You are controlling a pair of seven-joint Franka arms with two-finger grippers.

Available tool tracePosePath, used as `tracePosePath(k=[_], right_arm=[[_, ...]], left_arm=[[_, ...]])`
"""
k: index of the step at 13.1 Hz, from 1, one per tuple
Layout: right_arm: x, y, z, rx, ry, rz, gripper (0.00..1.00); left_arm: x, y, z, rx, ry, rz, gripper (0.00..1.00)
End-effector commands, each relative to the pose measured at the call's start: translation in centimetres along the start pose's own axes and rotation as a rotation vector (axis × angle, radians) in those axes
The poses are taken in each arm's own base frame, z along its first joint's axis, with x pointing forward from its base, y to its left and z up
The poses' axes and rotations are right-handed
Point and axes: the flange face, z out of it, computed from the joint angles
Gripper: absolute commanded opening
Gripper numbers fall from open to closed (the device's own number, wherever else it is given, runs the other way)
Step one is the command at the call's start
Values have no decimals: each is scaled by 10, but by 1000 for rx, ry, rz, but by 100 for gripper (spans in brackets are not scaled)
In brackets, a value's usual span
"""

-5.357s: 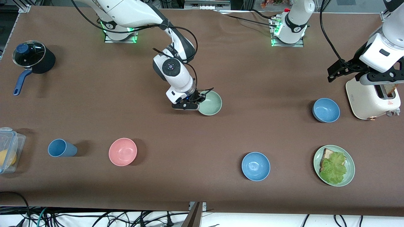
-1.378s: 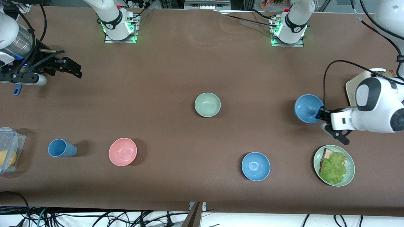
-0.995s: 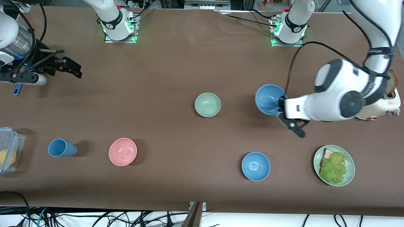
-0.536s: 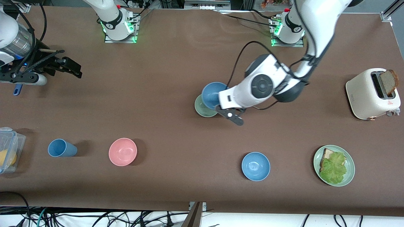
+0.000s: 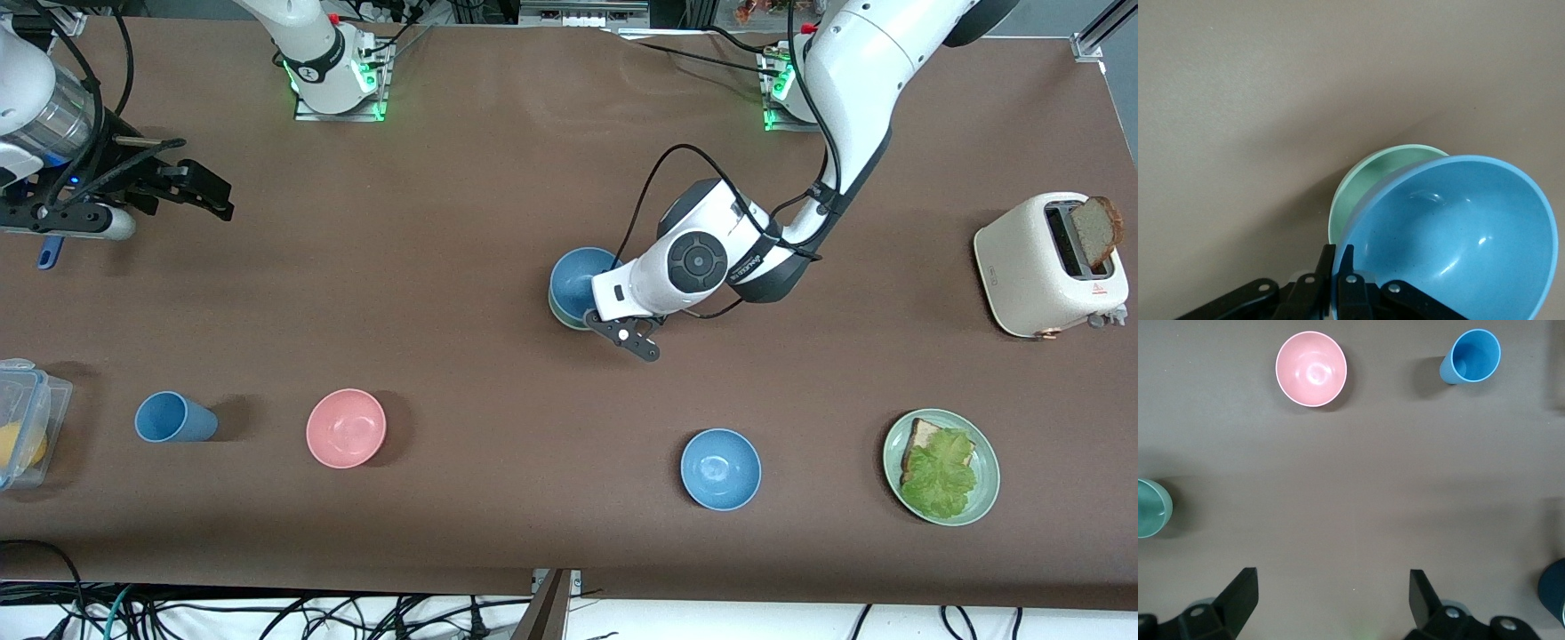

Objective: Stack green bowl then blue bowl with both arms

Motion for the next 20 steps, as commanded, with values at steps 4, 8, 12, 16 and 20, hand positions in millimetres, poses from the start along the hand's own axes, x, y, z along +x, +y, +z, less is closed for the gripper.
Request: tracePosePath(k=[4, 8, 12, 16, 20], right_arm=[[1, -3, -7, 1, 11, -3, 100], [0, -4, -8, 1, 13, -4, 100], [0, -4, -8, 1, 11, -4, 100], [1, -3, -7, -1, 11, -3, 100], [2, -1, -6, -3, 10, 2, 100]], left_arm=[[-1, 22, 19, 22, -23, 32, 43], [3, 12, 2, 25, 0, 30, 100], [-1, -38, -75, 57, 53, -48, 100], [-27, -83, -169, 245, 53, -99, 100], [-52, -163, -265, 301, 92, -251, 100]])
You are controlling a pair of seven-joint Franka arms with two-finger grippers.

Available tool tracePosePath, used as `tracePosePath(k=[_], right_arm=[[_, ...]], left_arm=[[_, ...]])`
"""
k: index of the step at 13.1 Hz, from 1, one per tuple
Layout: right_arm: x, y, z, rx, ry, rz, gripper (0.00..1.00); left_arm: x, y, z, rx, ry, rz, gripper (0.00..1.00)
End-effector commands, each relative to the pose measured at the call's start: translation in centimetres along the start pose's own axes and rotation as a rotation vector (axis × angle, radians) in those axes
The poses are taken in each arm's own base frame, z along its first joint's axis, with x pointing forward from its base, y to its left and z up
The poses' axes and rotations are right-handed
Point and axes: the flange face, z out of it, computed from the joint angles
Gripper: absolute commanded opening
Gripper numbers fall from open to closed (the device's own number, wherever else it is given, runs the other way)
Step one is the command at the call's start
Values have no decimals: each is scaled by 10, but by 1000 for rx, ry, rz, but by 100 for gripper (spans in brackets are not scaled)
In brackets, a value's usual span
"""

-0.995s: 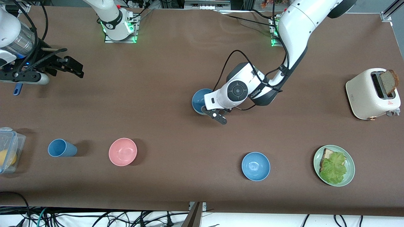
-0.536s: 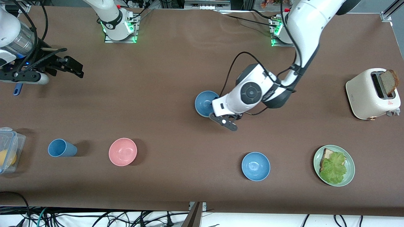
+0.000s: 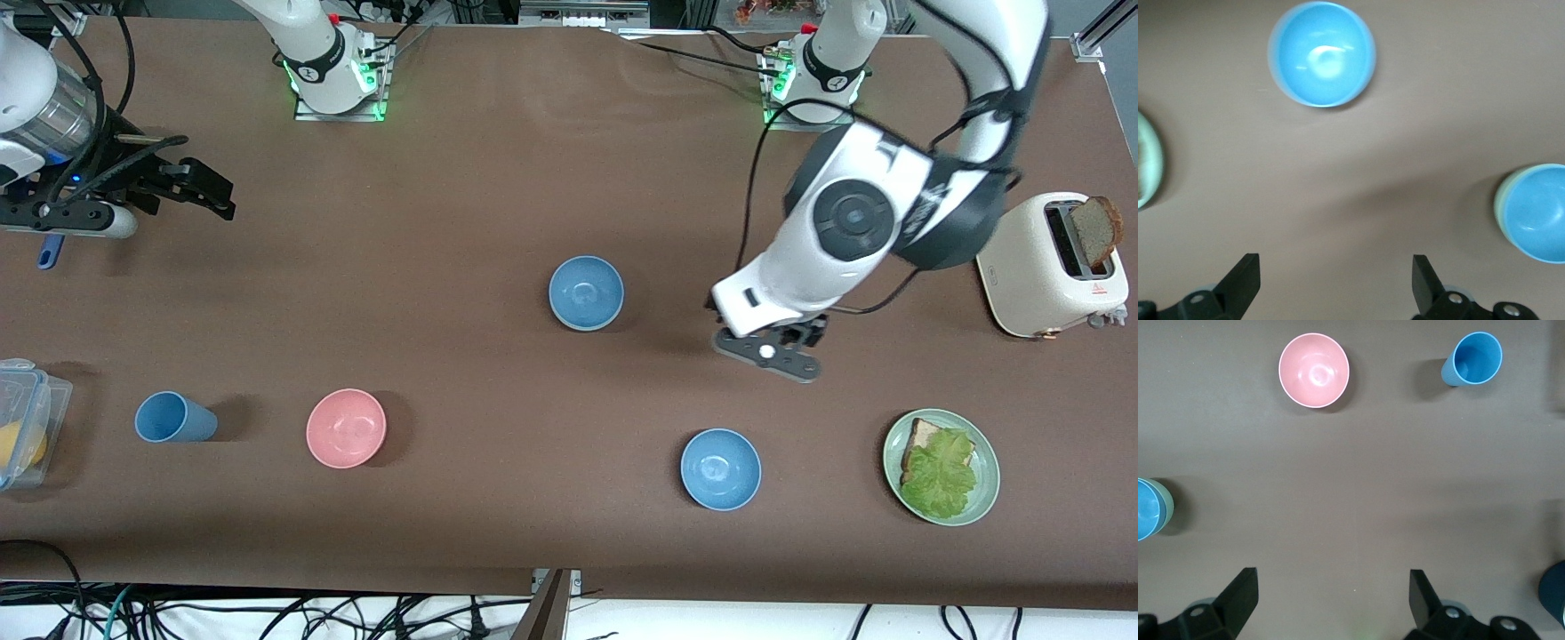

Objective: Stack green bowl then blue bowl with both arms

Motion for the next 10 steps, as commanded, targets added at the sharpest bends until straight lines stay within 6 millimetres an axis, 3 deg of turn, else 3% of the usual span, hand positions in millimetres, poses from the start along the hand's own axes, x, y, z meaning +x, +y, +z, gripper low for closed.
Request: tracePosePath(k=[1, 2, 3, 5, 7, 8, 10], right_arm=[[2, 2, -6, -3, 10, 7, 100], [2, 3, -6, -7, 11, 5, 100], [2, 3, -5, -9, 8, 7, 100], [2, 3, -5, -11, 9, 7, 100], [2, 3, -5, -12, 9, 6, 100], [3, 3, -6, -12, 12, 6, 100], [3, 3, -6, -11, 14, 7, 100]], left_arm=[[-14, -67, -52, 5, 35, -101, 100], [-30, -91, -70, 7, 49, -130, 100], [-49, -102, -88, 2, 65, -86, 100], [-93, -142, -99, -25, 60, -108, 100], [-138, -150, -102, -27, 47, -137, 100], [-149, -148, -106, -24, 51, -139, 100], [-148, -149, -106, -21, 50, -140, 100]])
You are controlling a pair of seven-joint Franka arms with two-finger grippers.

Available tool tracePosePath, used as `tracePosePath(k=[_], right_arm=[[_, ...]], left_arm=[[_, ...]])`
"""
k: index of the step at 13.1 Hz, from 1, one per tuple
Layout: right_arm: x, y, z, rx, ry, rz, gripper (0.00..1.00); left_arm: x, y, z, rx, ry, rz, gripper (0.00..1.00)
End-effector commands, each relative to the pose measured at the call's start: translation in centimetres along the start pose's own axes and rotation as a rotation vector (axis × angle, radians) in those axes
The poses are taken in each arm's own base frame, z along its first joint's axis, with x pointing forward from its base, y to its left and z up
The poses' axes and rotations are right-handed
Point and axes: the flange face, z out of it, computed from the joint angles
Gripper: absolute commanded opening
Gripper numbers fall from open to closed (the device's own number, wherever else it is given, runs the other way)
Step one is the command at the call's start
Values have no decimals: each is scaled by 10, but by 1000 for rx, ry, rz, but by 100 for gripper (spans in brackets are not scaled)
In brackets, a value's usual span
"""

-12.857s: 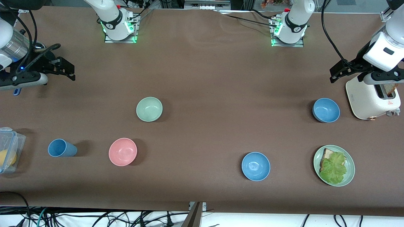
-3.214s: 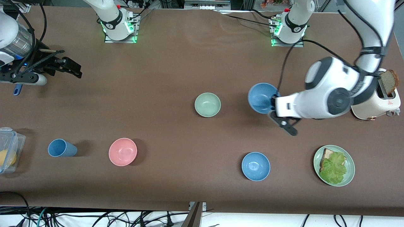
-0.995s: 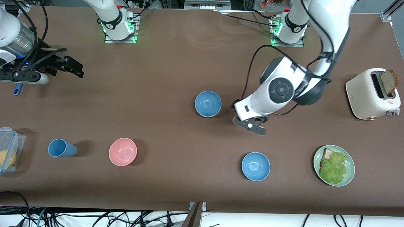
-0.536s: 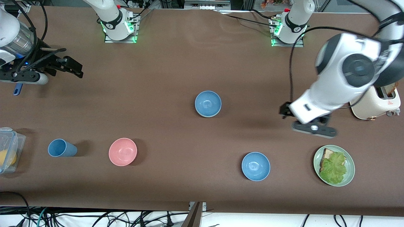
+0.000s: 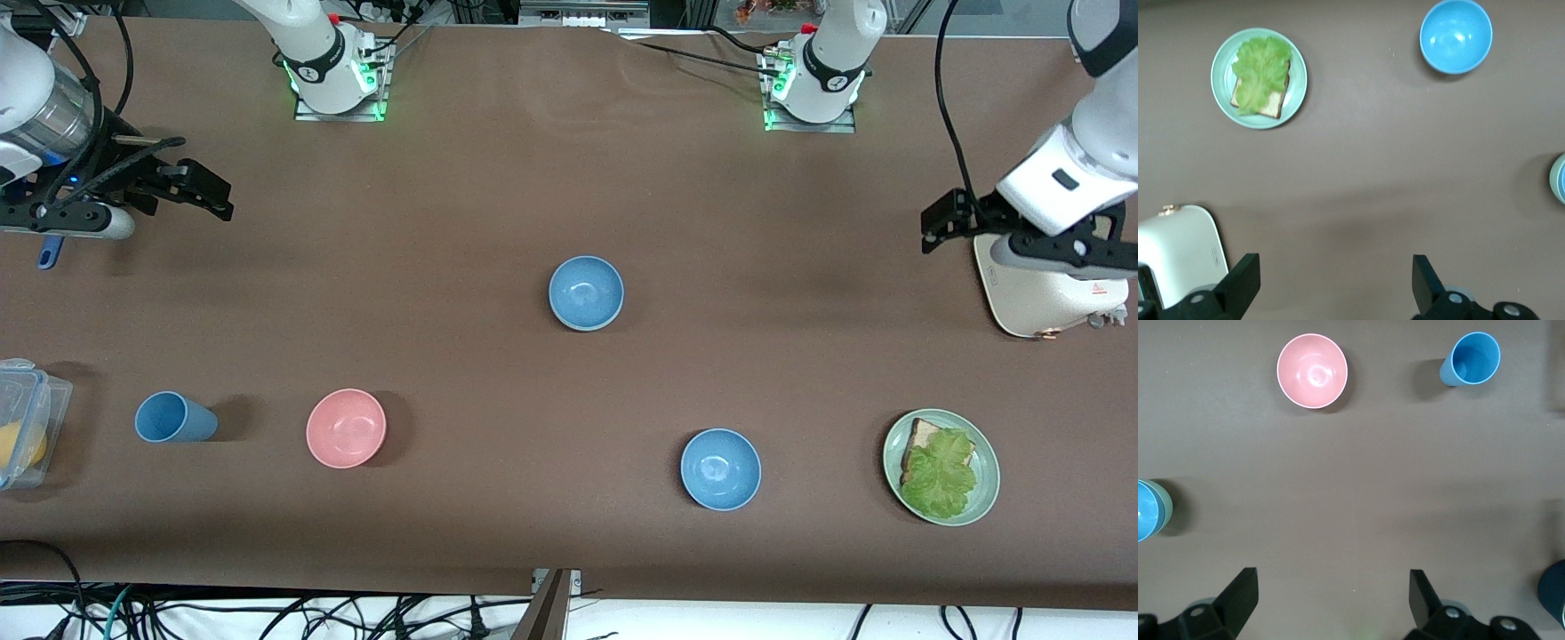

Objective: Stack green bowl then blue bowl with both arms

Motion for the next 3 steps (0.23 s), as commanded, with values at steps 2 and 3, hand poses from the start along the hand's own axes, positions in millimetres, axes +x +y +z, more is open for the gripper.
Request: tracePosePath(k=[2, 3], right_arm=[[2, 1, -7, -11, 16, 2, 100], [2, 1, -7, -11, 16, 2, 100]], left_arm=[[-8, 6, 9, -13, -1, 19, 100], [-6, 5, 9, -13, -1, 17, 100]])
